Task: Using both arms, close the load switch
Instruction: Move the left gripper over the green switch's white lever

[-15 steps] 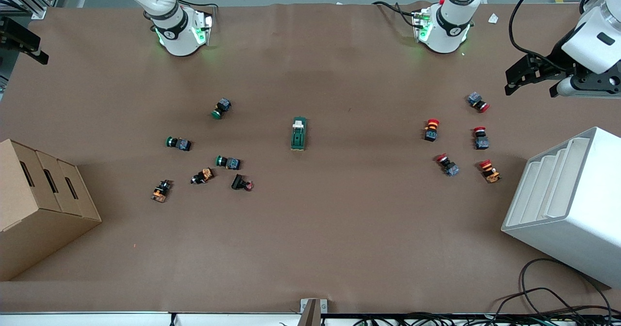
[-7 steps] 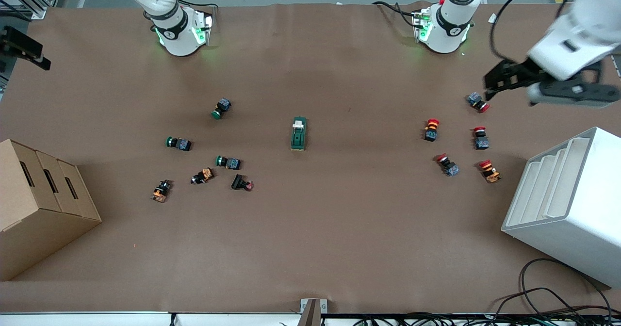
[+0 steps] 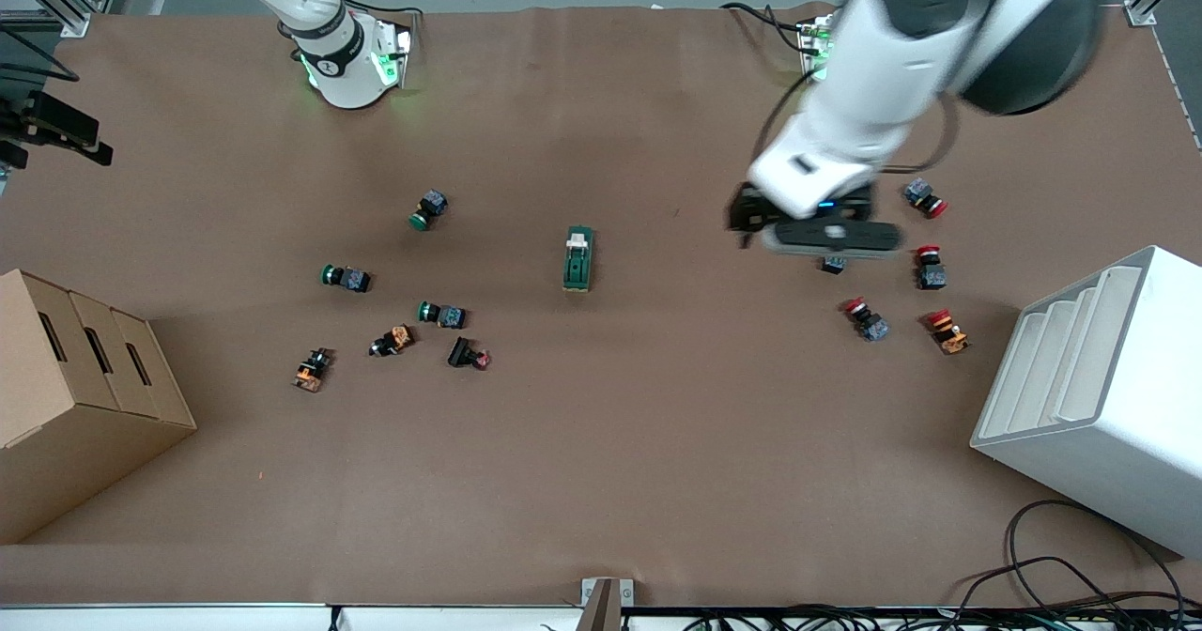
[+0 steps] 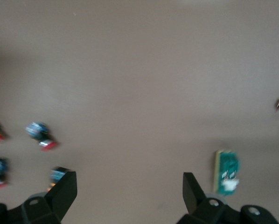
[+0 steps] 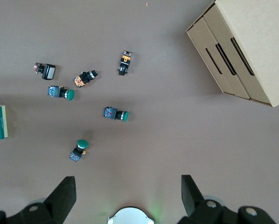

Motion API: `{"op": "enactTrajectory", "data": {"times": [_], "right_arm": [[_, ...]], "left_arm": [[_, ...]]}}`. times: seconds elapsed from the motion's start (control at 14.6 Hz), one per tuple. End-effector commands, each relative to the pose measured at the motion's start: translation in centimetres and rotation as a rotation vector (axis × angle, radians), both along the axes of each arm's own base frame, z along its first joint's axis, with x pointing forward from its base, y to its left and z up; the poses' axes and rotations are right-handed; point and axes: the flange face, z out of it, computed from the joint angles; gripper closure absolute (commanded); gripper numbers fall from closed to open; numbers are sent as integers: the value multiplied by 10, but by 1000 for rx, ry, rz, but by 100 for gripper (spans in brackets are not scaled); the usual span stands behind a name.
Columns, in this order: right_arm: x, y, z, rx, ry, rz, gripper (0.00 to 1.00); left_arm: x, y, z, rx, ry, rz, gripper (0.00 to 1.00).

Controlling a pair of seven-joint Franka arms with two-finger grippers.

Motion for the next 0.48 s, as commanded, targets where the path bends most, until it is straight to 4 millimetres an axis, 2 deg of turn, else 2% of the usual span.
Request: {"op": "enactTrajectory", "data": {"times": [0.0, 0.21, 0.41], "right_arm": [[0, 30, -8, -9, 26, -100, 0], [0, 92, -27, -19, 71, -294, 0], [-1, 166, -61, -52, 51, -484, 0]], "left_arm": [[-20, -62, -39, 15, -24, 101, 0], [-68, -140, -109, 101, -85, 210, 0], [-122, -192, -163, 133, -147, 267, 0]]}}
